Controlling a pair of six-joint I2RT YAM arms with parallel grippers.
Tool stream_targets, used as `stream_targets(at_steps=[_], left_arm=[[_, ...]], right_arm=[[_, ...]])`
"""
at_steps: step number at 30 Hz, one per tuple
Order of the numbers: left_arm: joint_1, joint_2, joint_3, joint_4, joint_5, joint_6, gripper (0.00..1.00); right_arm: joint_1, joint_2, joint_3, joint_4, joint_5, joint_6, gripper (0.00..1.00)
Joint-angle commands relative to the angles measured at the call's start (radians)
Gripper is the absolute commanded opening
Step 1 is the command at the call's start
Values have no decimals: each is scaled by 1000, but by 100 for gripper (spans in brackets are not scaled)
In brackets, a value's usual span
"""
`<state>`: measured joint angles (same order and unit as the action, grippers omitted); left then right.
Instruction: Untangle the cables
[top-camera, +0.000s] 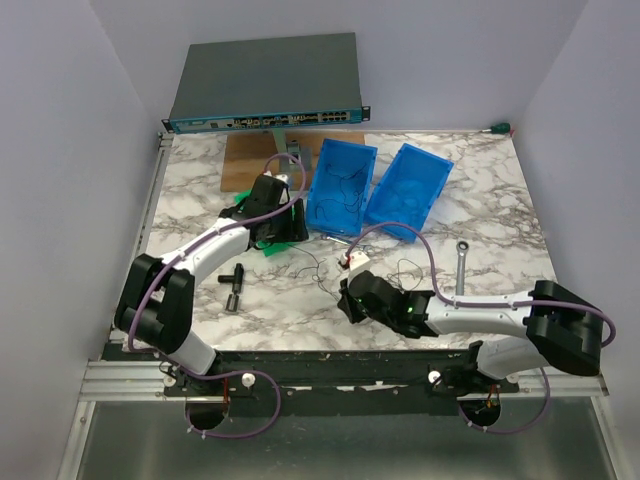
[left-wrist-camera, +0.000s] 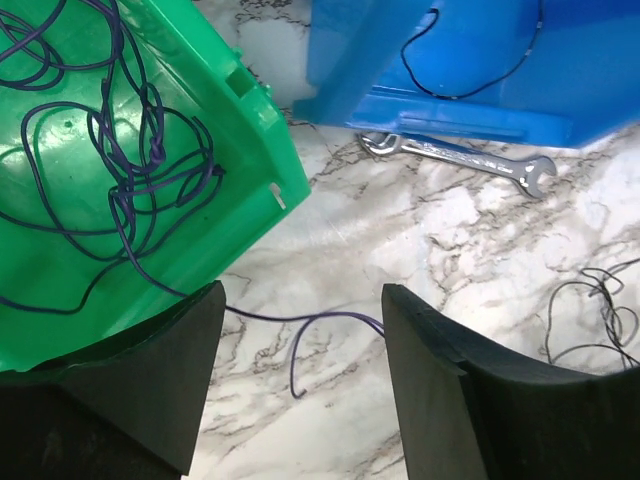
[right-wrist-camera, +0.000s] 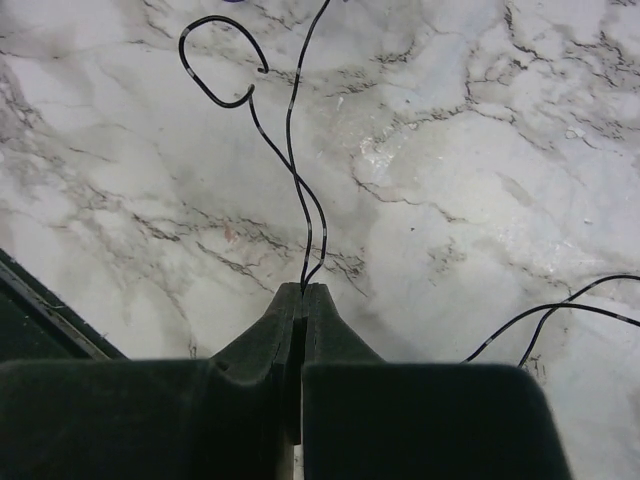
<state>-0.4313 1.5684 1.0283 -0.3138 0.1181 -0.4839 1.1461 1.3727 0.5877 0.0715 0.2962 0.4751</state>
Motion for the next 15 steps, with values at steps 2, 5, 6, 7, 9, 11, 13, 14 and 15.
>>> stream_targets(at_steps=[2,5,6,7,9,11,13,14,15], left_arm=[[3,-102,-43,2,81,-49,68],[-15,-84,-43,-5,83,-64,67],[-24,-71,-45,-6,78,-69,67],[-31,-61,-48,-3,72,-79,67],[-46,-34,-62,26,71,-107,67],[-59,-11,-73,63,65,-140,67],[-65,10,-82,98,52,-175,67],[-68,18,-87,115,51,-193,65],[-69,25,-91,132,56,-207,63]], right_arm=[[7,-25,-22,-11,-50,20,1],[7,-30,-33,8,-51,16,1],[7,-31,-31,11,-54,14,1],[6,-28,-28,13,-58,11,1],[7,-26,-24,18,-62,7,1],[6,-25,-26,30,-67,-3,1],[7,-30,-29,38,-71,-3,1],[7,-31,-31,39,-74,-3,1],[7,-34,-32,38,-76,-3,1]])
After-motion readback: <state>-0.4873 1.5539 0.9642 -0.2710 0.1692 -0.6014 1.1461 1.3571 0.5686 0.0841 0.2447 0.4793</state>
